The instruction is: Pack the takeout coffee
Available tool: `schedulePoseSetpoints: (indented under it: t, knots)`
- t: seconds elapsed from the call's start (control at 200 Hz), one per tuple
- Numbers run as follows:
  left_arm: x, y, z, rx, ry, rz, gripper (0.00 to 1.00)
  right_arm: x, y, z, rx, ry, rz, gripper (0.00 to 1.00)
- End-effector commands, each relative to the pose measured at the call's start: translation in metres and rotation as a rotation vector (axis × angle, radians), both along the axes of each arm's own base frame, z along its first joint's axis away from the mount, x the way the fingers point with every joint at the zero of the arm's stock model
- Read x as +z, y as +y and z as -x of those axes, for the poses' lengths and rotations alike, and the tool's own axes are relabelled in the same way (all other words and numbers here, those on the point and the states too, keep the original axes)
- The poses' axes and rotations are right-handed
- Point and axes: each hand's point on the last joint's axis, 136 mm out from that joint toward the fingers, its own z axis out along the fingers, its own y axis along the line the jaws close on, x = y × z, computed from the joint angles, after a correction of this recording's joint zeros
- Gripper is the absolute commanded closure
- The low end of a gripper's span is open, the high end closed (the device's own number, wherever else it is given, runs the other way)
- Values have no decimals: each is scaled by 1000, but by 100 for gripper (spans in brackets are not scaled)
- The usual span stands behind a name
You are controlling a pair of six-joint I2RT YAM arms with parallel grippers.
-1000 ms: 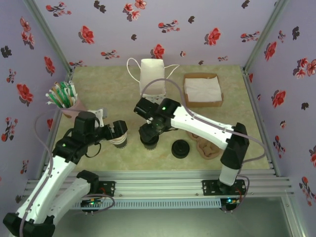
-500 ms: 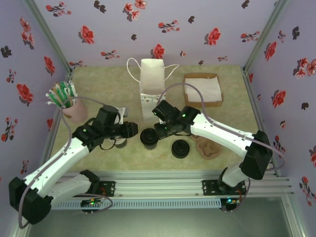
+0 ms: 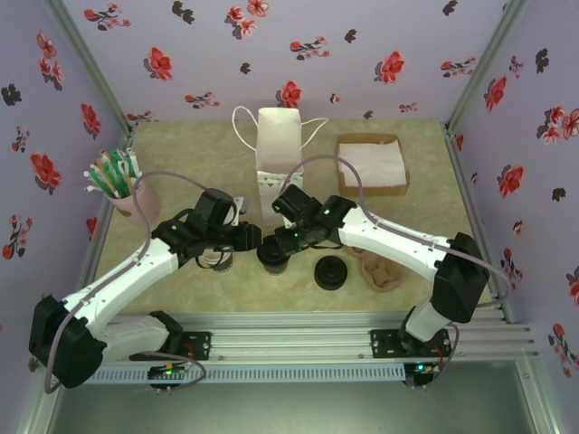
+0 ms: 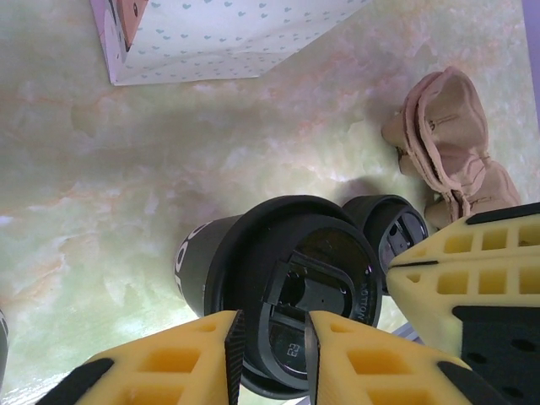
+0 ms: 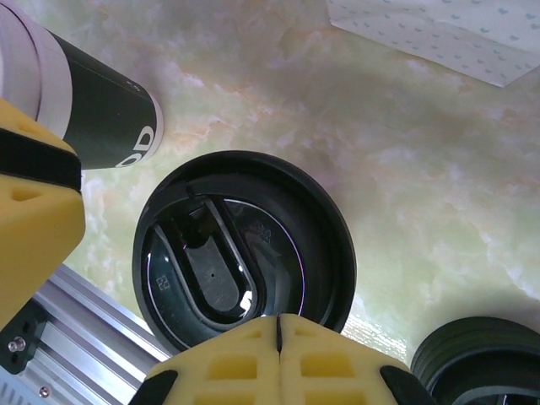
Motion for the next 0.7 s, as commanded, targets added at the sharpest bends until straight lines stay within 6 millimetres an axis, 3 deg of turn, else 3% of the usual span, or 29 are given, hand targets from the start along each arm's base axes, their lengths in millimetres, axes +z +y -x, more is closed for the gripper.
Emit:
schedulePoseSetpoints:
  t: [0.0,0.315,0.695]
  knots:
    - [7,-8,-5,-28,-39,12,72,-9,1,-1,6,20,16,95]
    - [-6,-10,-3,-34,-9,-3,73,-22,-1,4,8,57,52,95]
    - [-21,-15,-1,-50,22,-28,77,-6,3,4,17,36,37,95]
